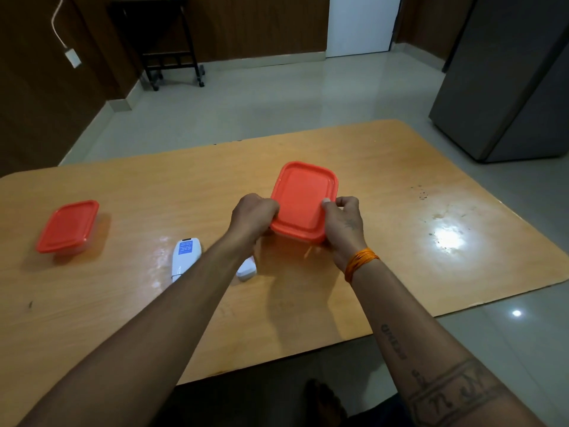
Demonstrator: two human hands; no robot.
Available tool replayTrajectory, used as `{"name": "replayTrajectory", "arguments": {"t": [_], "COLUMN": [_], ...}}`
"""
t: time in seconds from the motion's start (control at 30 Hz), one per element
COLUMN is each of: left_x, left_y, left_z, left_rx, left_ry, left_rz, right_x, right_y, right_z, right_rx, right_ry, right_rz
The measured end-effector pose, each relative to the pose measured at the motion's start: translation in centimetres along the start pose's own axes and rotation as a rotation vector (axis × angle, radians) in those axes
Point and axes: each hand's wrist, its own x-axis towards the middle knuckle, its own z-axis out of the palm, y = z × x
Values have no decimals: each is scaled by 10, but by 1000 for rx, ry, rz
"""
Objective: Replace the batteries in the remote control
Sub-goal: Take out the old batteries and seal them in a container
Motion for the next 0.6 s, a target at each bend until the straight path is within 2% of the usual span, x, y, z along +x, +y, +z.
{"name": "replayTrajectory", "arguments": {"t": [0.13,0.23,0.37,0.6], "left_x": [-26,-31,-37,-46], "left_y": [-1,-3,-7,-2], "left_z": [9,17,21,19], "left_rx": [-186,-312,-112,-20], "left_ry": [-18,98,281,313], "left_rz": [-49,-113,29,84], "right_x": [-10,-14,-19,-22], "right_y": [1,3,1,0], "right_z": [-1,1,0,4], "right_rx": [-67,-66,5,19], "right_ry": [-46,-114,-166,-93], "right_rz": [-95,-102,11,-72]}}
